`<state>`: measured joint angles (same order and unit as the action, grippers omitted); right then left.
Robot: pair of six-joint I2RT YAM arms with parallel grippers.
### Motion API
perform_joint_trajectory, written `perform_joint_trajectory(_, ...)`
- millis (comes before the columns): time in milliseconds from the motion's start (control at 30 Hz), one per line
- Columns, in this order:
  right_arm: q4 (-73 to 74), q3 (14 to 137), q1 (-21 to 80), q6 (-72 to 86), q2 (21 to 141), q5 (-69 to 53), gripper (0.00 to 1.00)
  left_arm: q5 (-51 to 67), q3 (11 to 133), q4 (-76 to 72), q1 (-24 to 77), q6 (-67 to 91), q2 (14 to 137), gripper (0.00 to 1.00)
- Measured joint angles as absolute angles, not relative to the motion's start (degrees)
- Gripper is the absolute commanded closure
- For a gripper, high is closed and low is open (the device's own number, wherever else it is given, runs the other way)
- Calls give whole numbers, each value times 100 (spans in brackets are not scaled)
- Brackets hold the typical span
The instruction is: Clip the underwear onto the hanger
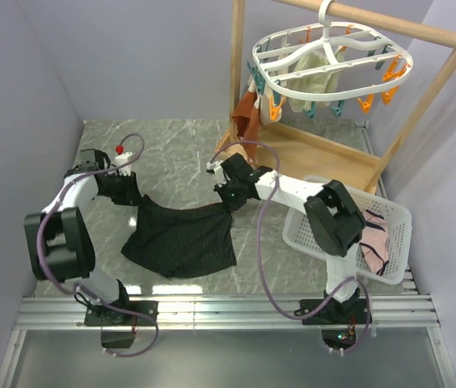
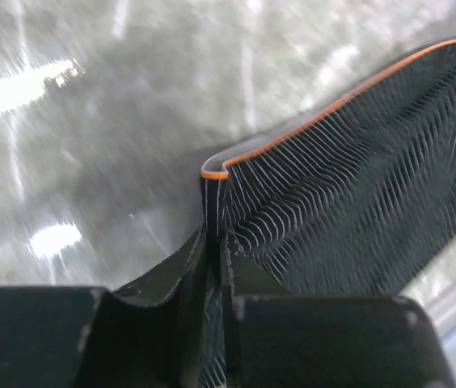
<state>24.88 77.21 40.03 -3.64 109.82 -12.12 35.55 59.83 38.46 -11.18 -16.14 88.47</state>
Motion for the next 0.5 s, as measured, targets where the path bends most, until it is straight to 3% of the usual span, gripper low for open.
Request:
perform_joint_trajectory(67,2484,7979,3931,-217,11338,-1039,99,3461,6071,3533,-1076,-1481,9260,83)
perform_joint_trajectory(167,2475,8230,3837,-14,11631,-840,88,3361,6311,3177,-1052,-1299,9837,82)
perform_joint_trajectory(200,2471,8267,3800,62,11668,-794,67,3330,6416,3070,-1050,-1243,10022,79)
perform_joint_trajectory(267,2475,8307,3743,198,11699,-720,47,3299,6576,2860,-1041,-1166,10291,71)
perform_joint_trajectory(300,2497,8329,3719,237,11701,-681,31,3282,6646,2777,-1035,-1131,10388,61)
perform_joint_trajectory(400,2547,8364,3677,248,11697,-637,30,3275,6842,2714,-1007,-1116,10501,37)
perform_joint_trajectory(500,2731,8318,3669,158,11577,-725,33,3288,6873,2687,-980,-1131,10405,30)
